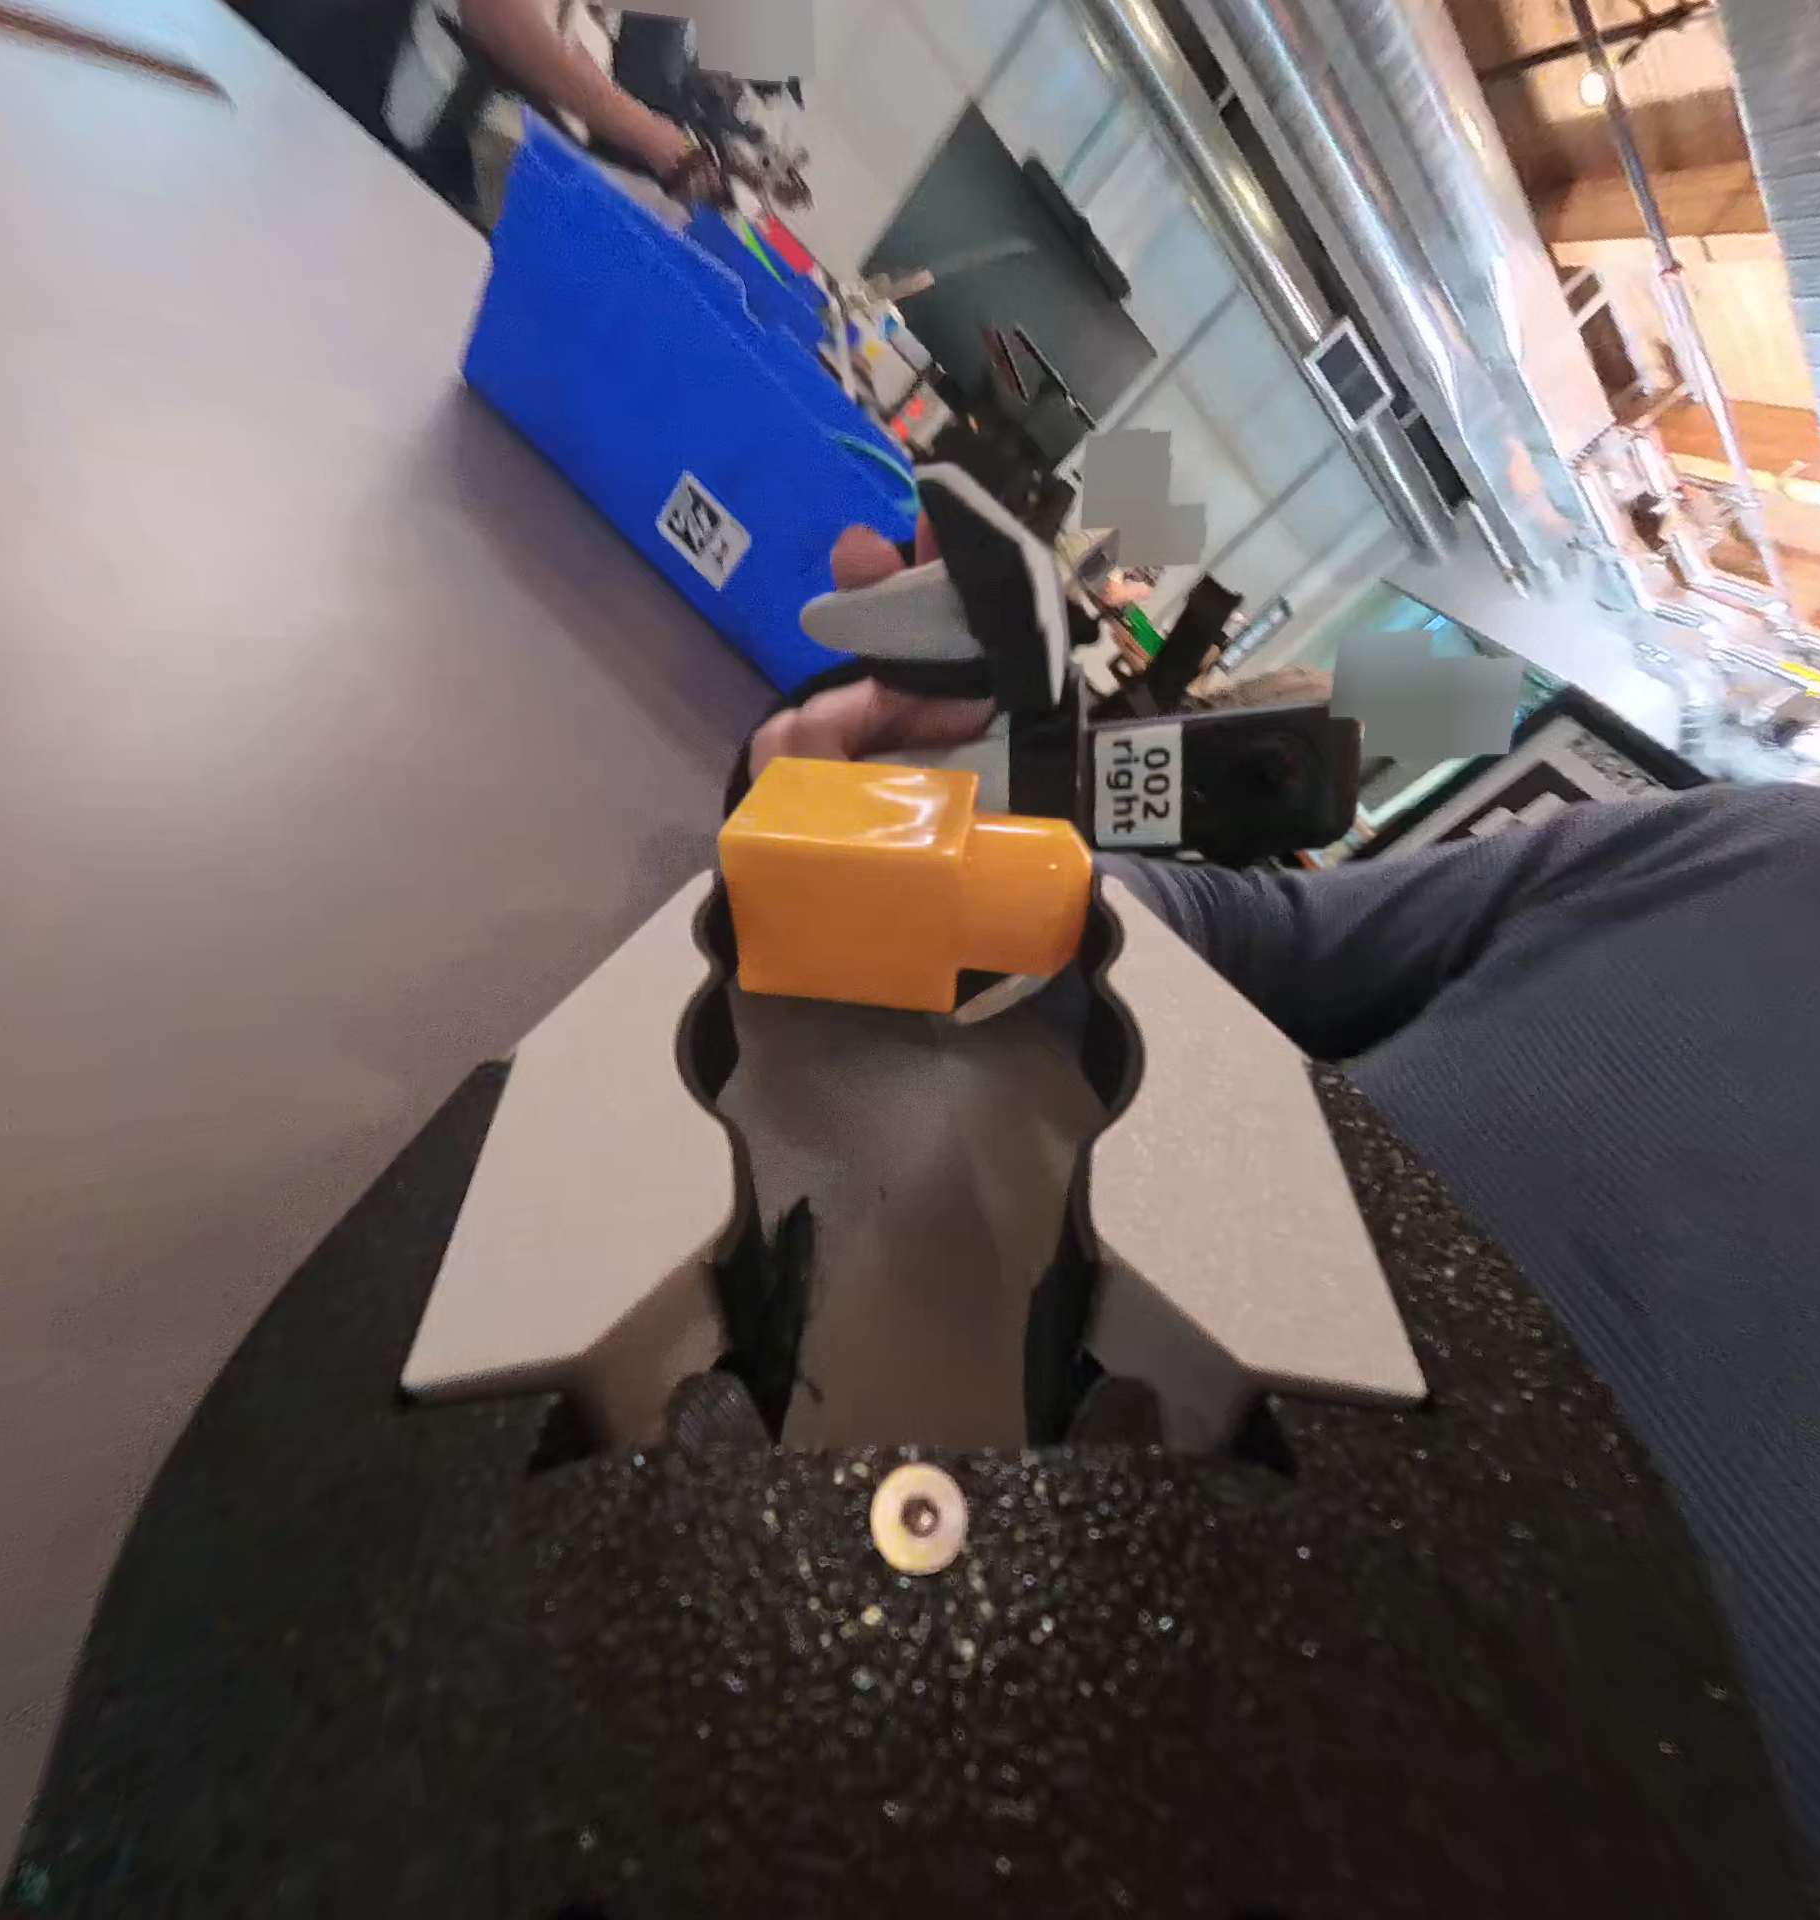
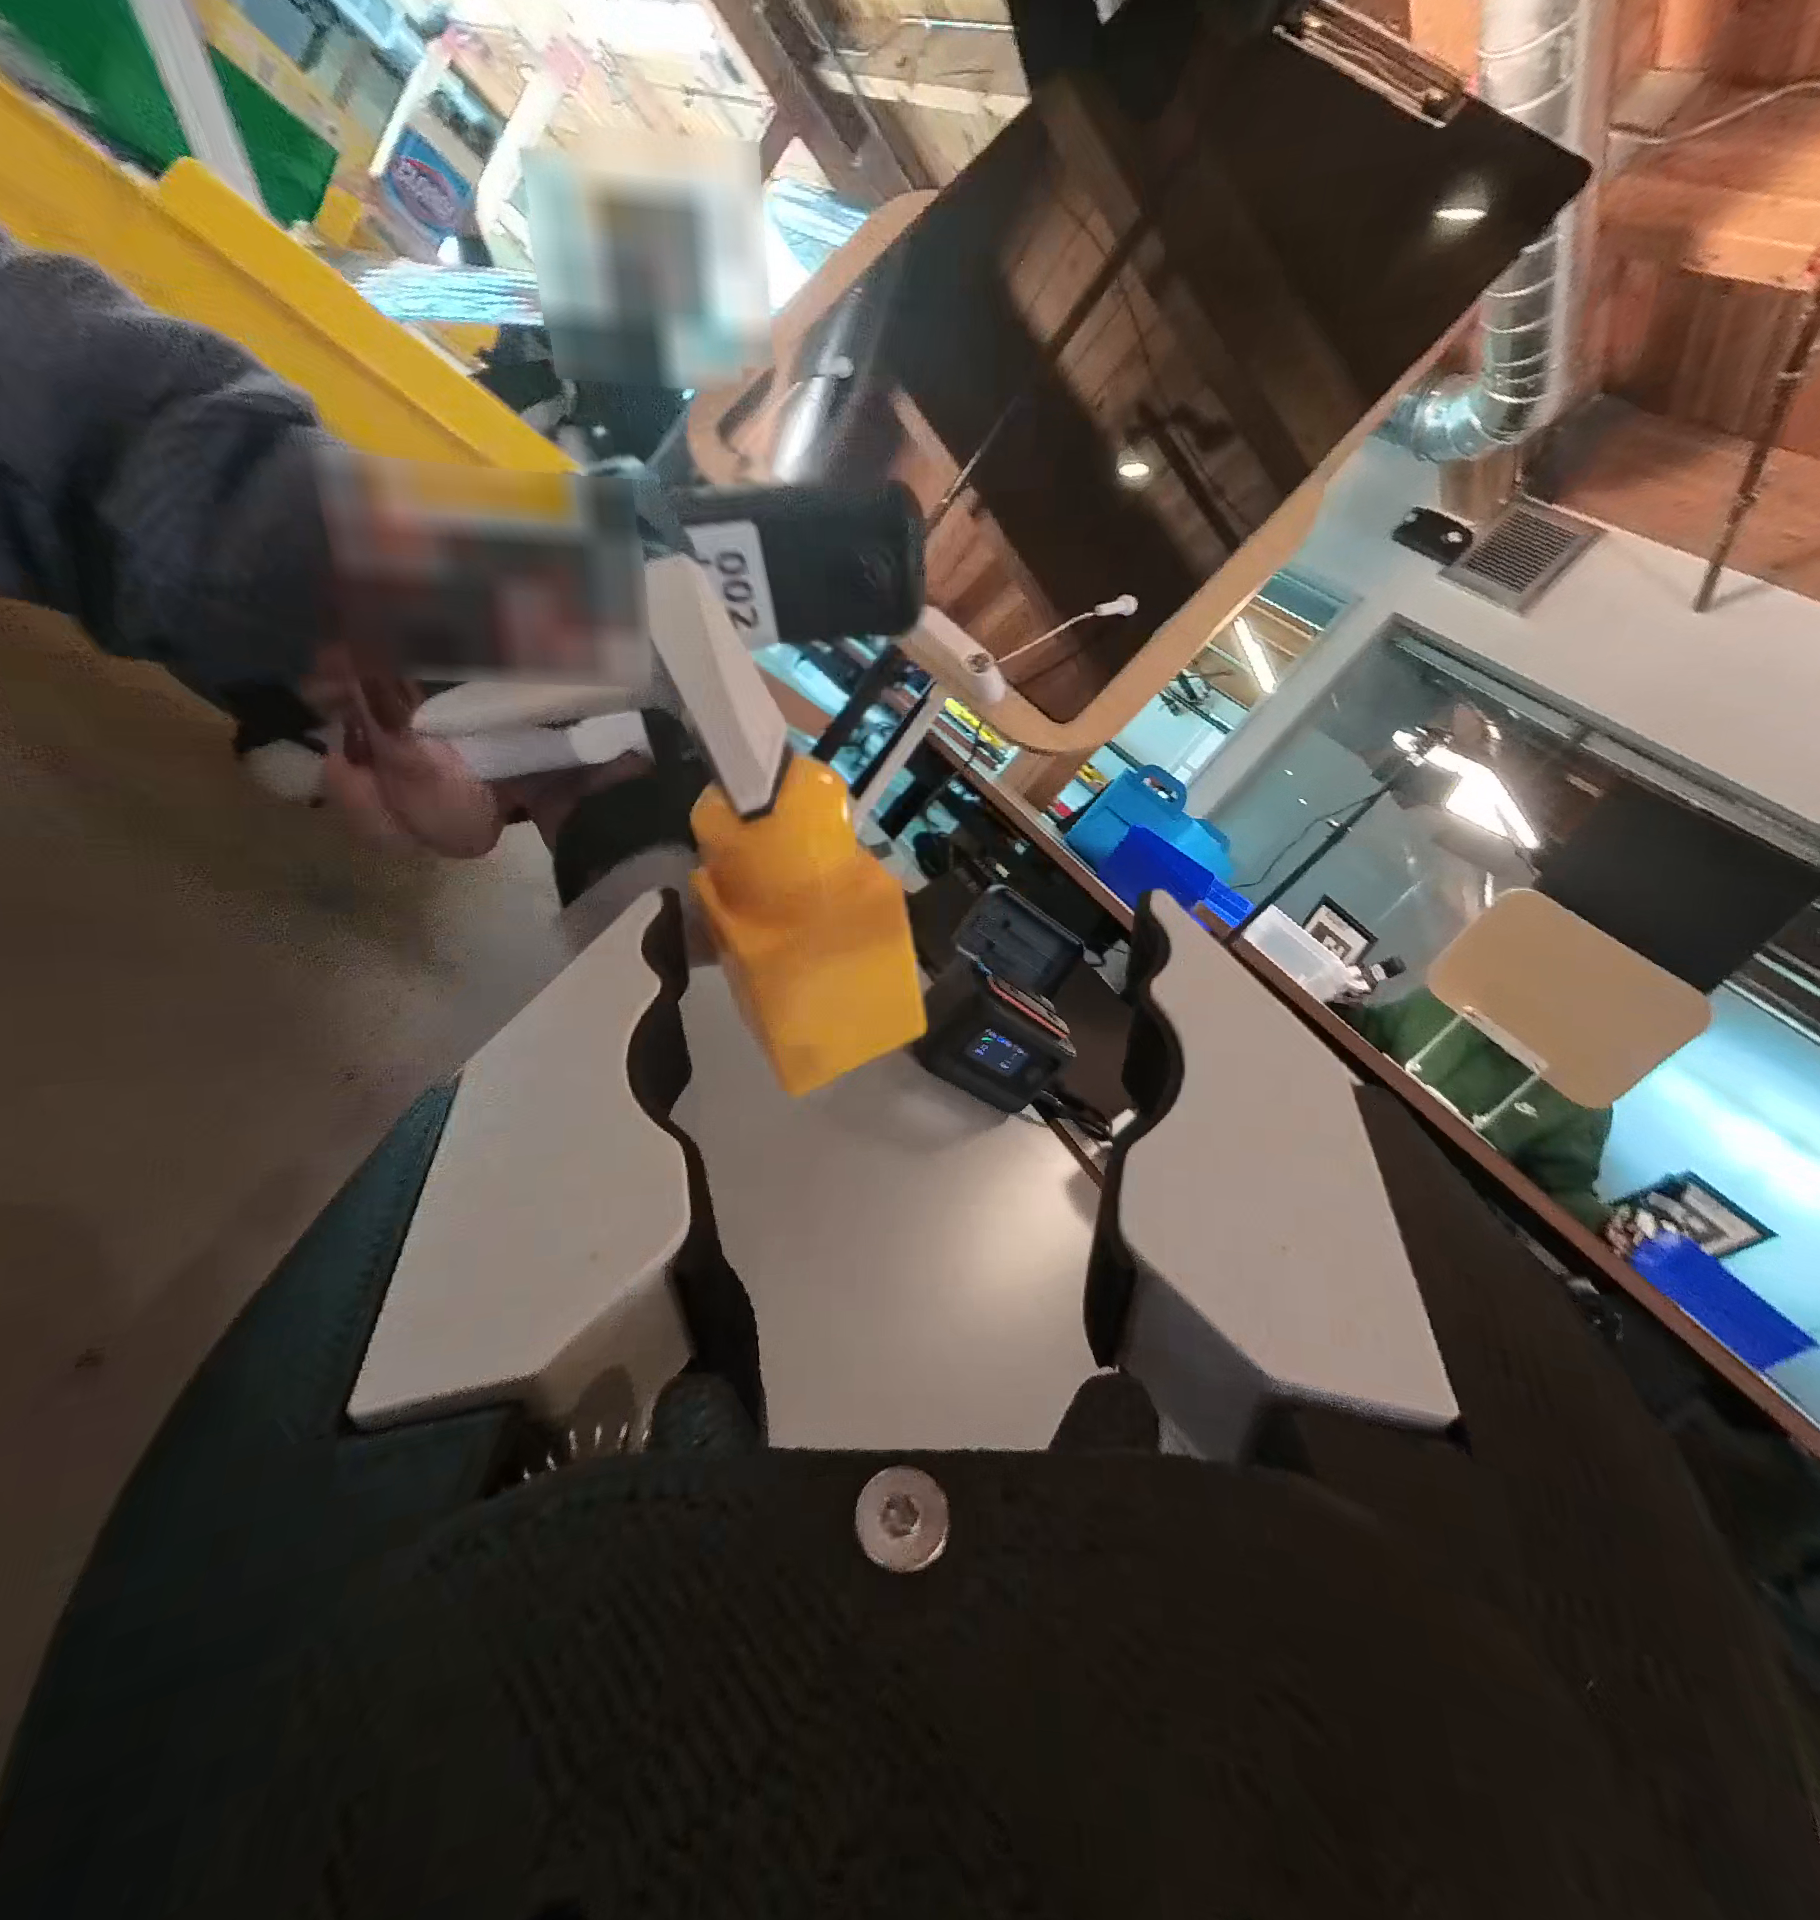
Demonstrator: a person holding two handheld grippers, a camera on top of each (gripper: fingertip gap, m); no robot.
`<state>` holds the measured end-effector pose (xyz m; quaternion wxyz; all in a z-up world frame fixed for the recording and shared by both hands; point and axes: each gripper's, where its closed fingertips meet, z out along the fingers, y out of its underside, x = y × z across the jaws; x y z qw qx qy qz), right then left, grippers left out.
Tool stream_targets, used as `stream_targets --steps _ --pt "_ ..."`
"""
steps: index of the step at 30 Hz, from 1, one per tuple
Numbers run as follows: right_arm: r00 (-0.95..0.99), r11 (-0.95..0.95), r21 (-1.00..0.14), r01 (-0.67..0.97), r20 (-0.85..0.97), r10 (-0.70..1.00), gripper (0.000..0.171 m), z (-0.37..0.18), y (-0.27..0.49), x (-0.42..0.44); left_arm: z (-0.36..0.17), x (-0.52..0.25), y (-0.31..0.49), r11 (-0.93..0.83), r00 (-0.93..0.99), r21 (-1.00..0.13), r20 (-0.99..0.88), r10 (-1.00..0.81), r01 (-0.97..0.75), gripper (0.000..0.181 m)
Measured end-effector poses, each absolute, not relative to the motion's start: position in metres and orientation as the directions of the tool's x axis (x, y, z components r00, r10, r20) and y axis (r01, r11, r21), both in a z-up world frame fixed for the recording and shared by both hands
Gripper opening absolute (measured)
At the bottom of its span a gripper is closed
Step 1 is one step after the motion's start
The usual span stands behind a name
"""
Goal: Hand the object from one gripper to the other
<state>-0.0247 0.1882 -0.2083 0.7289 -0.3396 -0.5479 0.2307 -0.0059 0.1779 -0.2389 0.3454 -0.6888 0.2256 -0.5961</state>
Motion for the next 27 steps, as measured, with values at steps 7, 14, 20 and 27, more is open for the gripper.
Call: stream_targets --steps 7,14,20,27 --pt "0.074 0.759 -0.642 0.106 0.766 0.638 0.060 -0.241 0.160 -0.033 -0.254 -0.004 0.156 -0.731 0.042 -0.682 0.730 -0.682 -0.015 0.065" --pt "0.075 0.634 -0.760 0.141 0.647 0.759 0.035 -0.240 0.168 -0.033 -0.247 -0.004 0.168 -0.630 0.121 -0.772 0.635 -0.763 0.081 0.096" --pt "0.154 -0.068 -0.997 -0.023 -0.071 0.986 0.035 -0.222 0.212 -0.020 -0.210 -0.023 0.197 -0.015 0.548 -0.984 0.111 -0.829 0.177 0.107" --pt "-0.203 -0.562 -0.820 0.104 -0.571 0.796 0.035 -0.233 0.183 -0.023 -0.245 0.005 0.190 0.358 0.553 -0.837 -0.544 -0.631 -0.414 0.103"
